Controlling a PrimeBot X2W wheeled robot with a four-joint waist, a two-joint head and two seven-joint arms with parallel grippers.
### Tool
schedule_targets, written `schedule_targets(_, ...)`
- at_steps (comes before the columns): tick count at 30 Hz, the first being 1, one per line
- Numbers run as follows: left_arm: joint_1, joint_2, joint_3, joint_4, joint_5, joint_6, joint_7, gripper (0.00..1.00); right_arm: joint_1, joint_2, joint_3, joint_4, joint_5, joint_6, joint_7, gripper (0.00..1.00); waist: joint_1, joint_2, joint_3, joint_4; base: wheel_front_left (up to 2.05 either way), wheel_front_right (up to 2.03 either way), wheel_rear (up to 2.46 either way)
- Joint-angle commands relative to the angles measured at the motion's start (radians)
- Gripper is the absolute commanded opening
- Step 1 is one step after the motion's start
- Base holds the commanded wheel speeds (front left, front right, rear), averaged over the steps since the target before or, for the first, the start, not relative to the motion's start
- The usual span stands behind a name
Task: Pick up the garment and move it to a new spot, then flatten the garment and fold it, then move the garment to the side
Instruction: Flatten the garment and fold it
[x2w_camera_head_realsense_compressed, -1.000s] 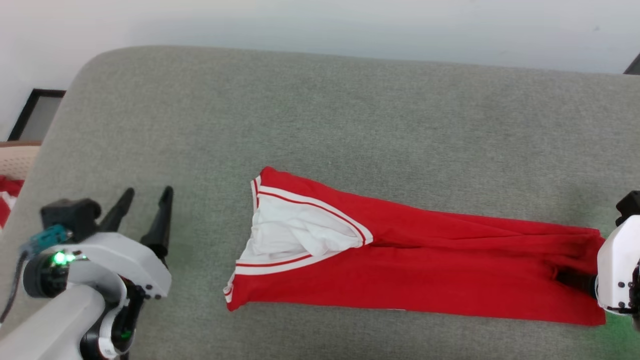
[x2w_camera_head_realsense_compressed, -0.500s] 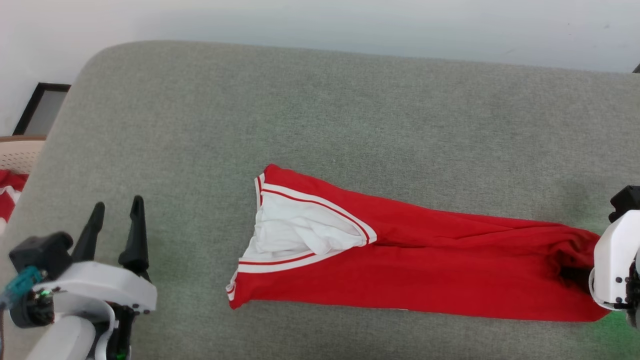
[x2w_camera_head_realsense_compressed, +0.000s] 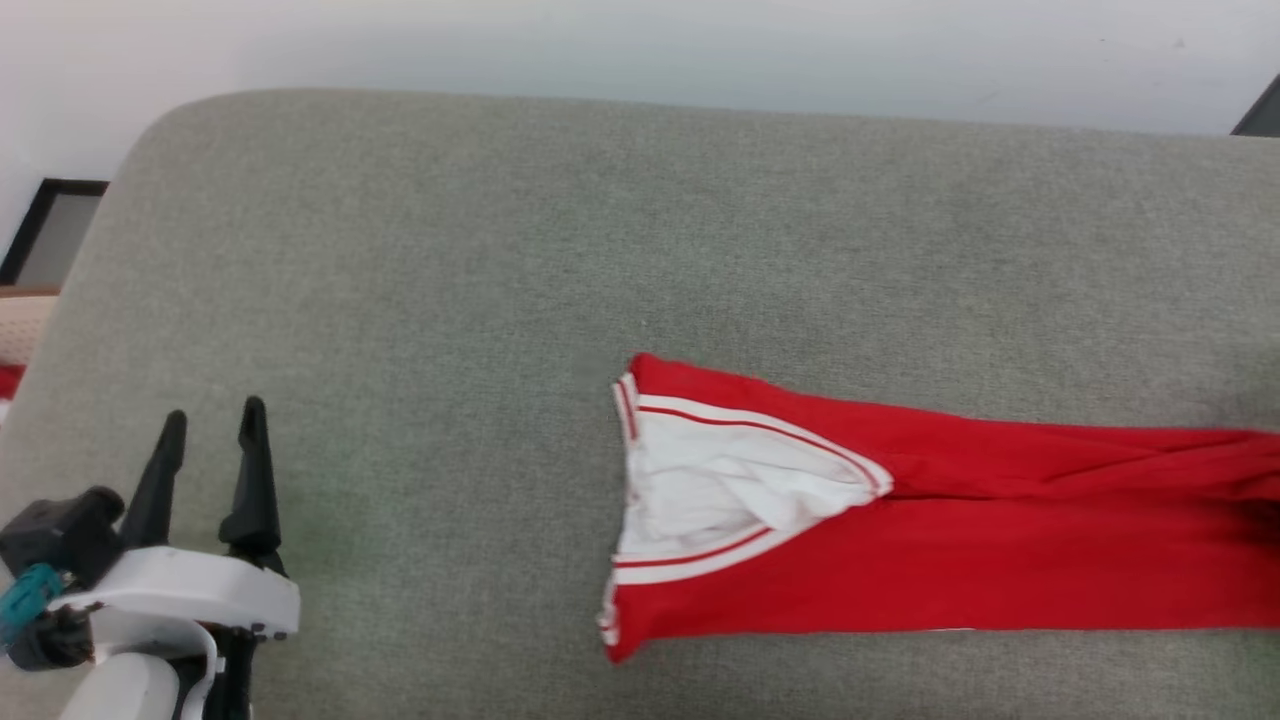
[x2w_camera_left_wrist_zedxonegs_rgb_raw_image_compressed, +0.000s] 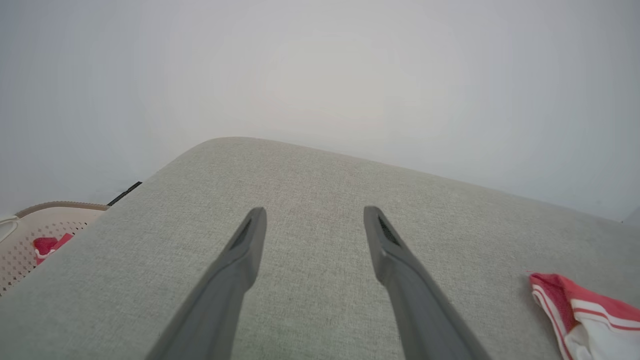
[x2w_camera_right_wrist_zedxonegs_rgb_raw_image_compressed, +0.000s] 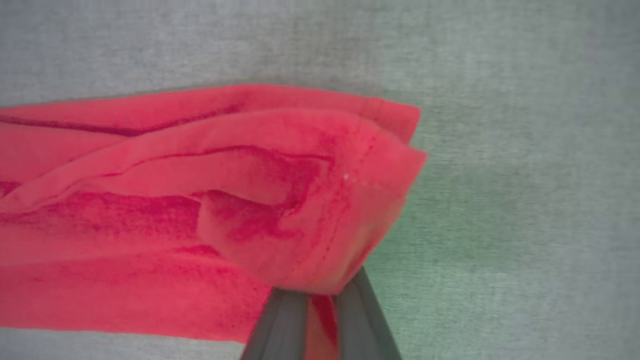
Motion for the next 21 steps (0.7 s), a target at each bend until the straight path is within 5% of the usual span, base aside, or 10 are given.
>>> schedule_targets(1,0.013,-0.011,0.012,0.002,0.009,-0.008,-0.004,1.00,-0.015,-0.010,-0.010,0.011,-0.013,-0.002,-0.013,0.00,0.0000,0.0000,-0.001,-0.005,0.00,0.00,0.00)
schedule_targets(8,0.028,-0.043,0.058,0.019,0.051,-0.041,-0.004,1.00,-0.034,0.008,0.017,-0.012,0.040,-0.002,-0.023,0.00,0.0000,0.0000,-0.011,-0.030,0.00,0.00,0.00)
schedule_targets(21,0.044,-0.093,0.093,0.044,0.097,-0.080,-0.004,1.00,-0.023,0.088,0.213,-0.363,0.218,-0.002,0.047,0.00,0.0000,0.0000,-0.064,-0.021,0.00,0.00,0.00)
